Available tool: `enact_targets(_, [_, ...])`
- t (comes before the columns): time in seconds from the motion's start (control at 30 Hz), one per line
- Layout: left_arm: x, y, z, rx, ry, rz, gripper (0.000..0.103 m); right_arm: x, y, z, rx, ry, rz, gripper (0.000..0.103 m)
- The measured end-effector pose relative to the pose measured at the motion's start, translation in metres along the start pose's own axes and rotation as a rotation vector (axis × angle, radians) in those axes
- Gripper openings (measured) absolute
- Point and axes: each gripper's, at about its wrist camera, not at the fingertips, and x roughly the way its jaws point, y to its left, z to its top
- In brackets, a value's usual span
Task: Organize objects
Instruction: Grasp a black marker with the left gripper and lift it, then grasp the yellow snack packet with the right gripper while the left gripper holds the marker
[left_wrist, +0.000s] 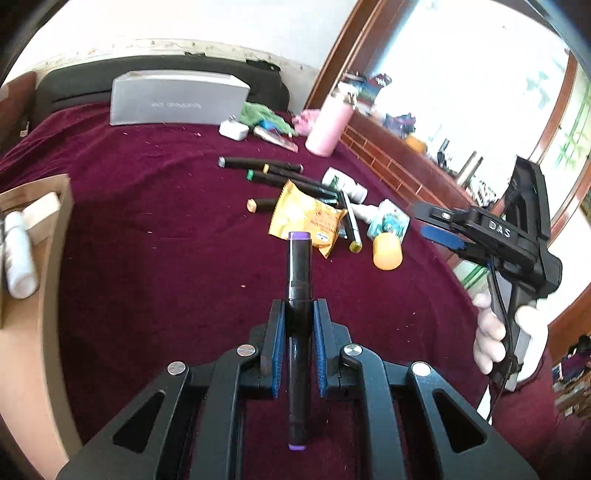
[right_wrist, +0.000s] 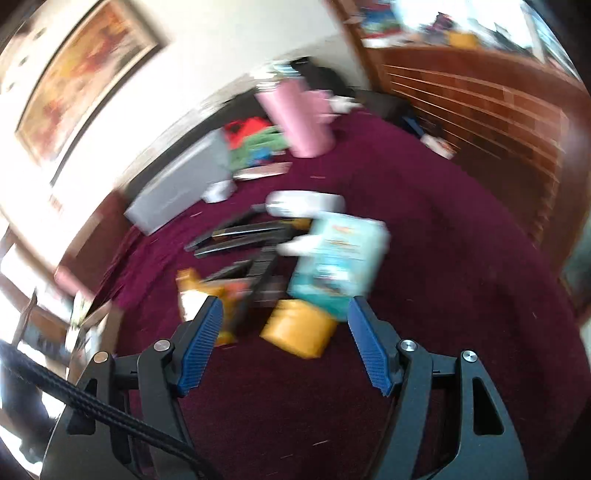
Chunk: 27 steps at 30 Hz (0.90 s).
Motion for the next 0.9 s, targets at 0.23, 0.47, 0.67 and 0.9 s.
enact_targets(0.23, [-0.031,0.017,-0.009,-0.044,-0.074,-0.006,0.012,0.076,0.096,0.014,-0.43,0.171,-0.137,0.078])
enact_targets(0.47, [-0.074,0.047,-0.019,-0.118,-0.171,-0.031,0.012,0.129,0.129,-0.014,-0.681,0.252,-0.279,0.078])
enact_targets(0.67, [-0.095,0.058,-0.02,-0.139,-0.233,-0.022,0.012,0.134,0.133,-0.022,-0.706,0.243,-0.391,0.04])
enact_targets(0.9, [-0.115,0.076,-0.028,-0.19,-0.282,-0.02,0.012,0.102,0.13,-0.002,-0.567,0.227,-0.316,0.013])
